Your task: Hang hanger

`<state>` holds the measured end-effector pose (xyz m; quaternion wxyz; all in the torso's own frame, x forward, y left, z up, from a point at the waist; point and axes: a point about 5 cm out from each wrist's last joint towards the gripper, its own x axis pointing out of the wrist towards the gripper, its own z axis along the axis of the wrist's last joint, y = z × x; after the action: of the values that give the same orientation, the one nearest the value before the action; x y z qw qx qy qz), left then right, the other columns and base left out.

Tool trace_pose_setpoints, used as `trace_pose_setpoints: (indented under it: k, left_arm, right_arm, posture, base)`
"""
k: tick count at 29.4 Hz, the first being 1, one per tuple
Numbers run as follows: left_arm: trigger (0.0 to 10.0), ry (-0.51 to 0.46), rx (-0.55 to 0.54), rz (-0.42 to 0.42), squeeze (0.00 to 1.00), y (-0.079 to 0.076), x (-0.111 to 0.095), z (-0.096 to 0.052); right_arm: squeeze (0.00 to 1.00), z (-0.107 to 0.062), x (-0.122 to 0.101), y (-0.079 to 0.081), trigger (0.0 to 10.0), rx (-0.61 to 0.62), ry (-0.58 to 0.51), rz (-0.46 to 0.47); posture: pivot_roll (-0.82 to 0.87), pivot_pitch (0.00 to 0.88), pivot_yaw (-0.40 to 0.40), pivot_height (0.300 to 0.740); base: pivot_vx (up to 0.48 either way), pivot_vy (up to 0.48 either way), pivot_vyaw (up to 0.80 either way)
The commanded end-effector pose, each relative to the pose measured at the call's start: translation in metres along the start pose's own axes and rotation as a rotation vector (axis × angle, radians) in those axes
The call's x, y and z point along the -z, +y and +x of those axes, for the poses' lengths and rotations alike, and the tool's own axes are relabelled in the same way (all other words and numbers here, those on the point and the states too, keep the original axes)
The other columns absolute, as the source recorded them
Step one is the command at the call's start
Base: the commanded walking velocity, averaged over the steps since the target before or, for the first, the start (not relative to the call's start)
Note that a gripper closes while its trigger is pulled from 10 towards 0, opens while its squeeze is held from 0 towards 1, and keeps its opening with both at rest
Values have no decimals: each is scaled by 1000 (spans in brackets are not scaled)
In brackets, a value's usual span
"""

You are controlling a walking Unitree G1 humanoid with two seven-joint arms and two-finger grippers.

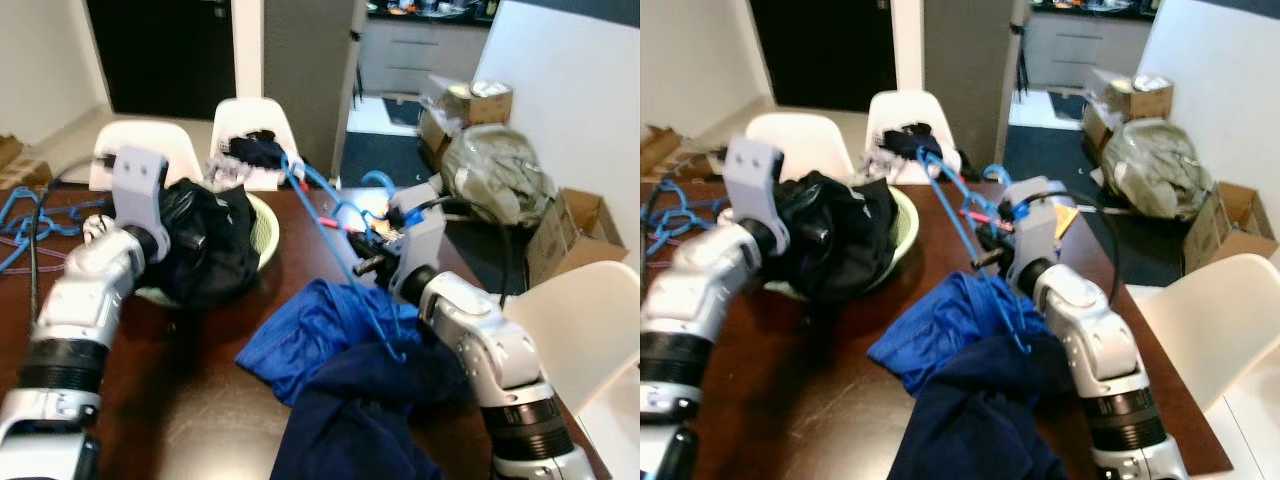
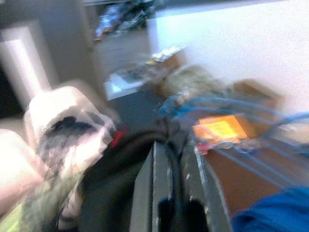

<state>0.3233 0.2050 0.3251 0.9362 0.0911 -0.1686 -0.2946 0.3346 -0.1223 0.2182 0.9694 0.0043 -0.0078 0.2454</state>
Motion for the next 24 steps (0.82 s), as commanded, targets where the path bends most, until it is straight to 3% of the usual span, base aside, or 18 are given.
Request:
trace_pose_setpoints:
  k: [1,2,7,9,10,11,13,16,17,18,20,24]
  left_arm:
    - [0,-152,179,47,0,-14,-54,-6]
    - [0,-185,213,61,0,-15,-69,-11]
    - [0,-185,213,61,0,-15,-69,-11]
    - [0,-222,213,63,0,-12,-81,-14]
    - [0,-296,220,50,0,-9,-101,-16]
    - [0,-296,220,50,0,-9,-101,-16]
    - [0,-442,261,-37,0,-13,-129,-23]
    - [0,-442,261,-37,0,-13,-129,-23]
    - [0,-499,284,-90,0,-16,-137,-25]
    - [0,-499,284,-90,0,-16,-137,-25]
    - [0,-574,387,-179,0,-29,-143,-29]
    - [0,-589,430,-198,0,-34,-145,-32]
  right_arm:
    - [0,2,-6,-4,10000,10,-40,17]
    - [0,3,-7,-5,10000,13,-45,19]
    - [0,3,-7,-5,10000,13,-45,19]
    - [0,4,-7,-6,10000,16,-49,18]
    - [0,5,-8,-8,10000,21,-57,16]
    - [0,5,-8,-8,10000,21,-57,16]
    - [0,7,-11,-10,10000,29,-73,16]
    - [0,7,-11,-10,10000,29,-73,16]
    - [0,7,-12,-11,10000,33,-81,18]
    - [0,7,-12,-11,10000,33,-81,18]
    - [0,8,-12,-12,10000,38,-87,19]
    - [0,8,-13,-12,10000,38,-89,20]
  posture:
    - [76,0,-71,740]
    - [78,0,-71,740]
    - [78,0,-71,740]
    - [87,0,-70,740]
    - [102,0,-66,740]
    - [102,0,-66,740]
    - [105,0,-65,740]
    - [105,0,-65,740]
    - [109,0,-66,740]
    - [109,0,-66,740]
    - [109,0,-64,740]
    - [109,0,-64,740]
  base:
    - [0,0,0]
    - [0,0,0]
    - [0,0,0]
    - [0,0,0]
    - [0,0,0]
    - [0,0,0]
    - [0,0,0]
    - [0,0,0]
    - [0,0,0]
    - [0,0,0]
    - [0,0,0]
    - [0,0,0]
